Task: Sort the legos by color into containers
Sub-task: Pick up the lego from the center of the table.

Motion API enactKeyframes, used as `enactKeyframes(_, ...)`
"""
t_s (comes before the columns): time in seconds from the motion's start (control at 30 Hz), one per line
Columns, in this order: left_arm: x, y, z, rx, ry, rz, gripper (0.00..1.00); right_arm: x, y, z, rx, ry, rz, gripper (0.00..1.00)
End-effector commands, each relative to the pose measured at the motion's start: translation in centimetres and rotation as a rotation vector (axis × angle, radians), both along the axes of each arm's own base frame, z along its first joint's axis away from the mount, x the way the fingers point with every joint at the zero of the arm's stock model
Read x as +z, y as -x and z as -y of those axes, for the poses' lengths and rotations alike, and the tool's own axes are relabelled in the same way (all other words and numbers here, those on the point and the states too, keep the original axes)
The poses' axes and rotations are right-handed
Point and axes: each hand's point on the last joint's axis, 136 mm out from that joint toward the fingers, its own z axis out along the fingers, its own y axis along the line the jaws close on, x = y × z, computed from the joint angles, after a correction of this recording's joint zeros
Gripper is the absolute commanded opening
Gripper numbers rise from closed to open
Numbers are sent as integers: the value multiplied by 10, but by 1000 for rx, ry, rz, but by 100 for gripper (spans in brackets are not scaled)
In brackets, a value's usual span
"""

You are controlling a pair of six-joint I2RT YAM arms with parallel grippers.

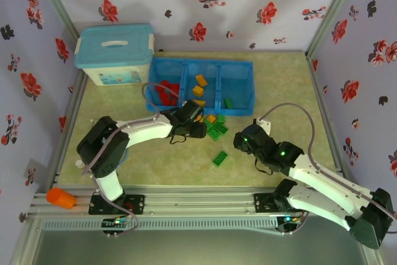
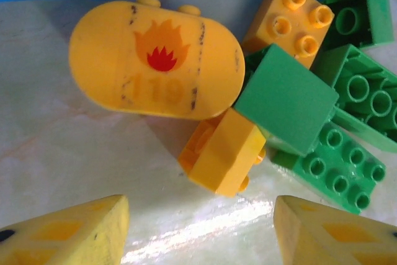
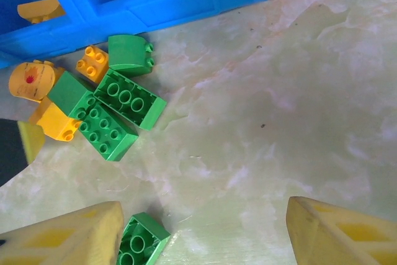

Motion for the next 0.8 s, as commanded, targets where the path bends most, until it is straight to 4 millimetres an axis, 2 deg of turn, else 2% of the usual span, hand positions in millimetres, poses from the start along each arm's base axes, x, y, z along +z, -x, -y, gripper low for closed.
enactKeyframes(0.0, 0, -11, 8, -22, 1, 4, 61, -3, 1, 5, -33, -6, 14, 69)
enactKeyframes(0.27, -11, -19, 9, -26, -41, -10, 52, -6, 5, 12, -44, -13, 18, 66)
enactKeyframes(0.47, -14, -15, 5, -21, -65, -15, 41, -8, 5, 13, -52, -18, 19, 65)
enactKeyframes(0.77, -10, -6, 6, -48, -99, 6, 27, -9, 5, 11, -59, -31, 18, 63)
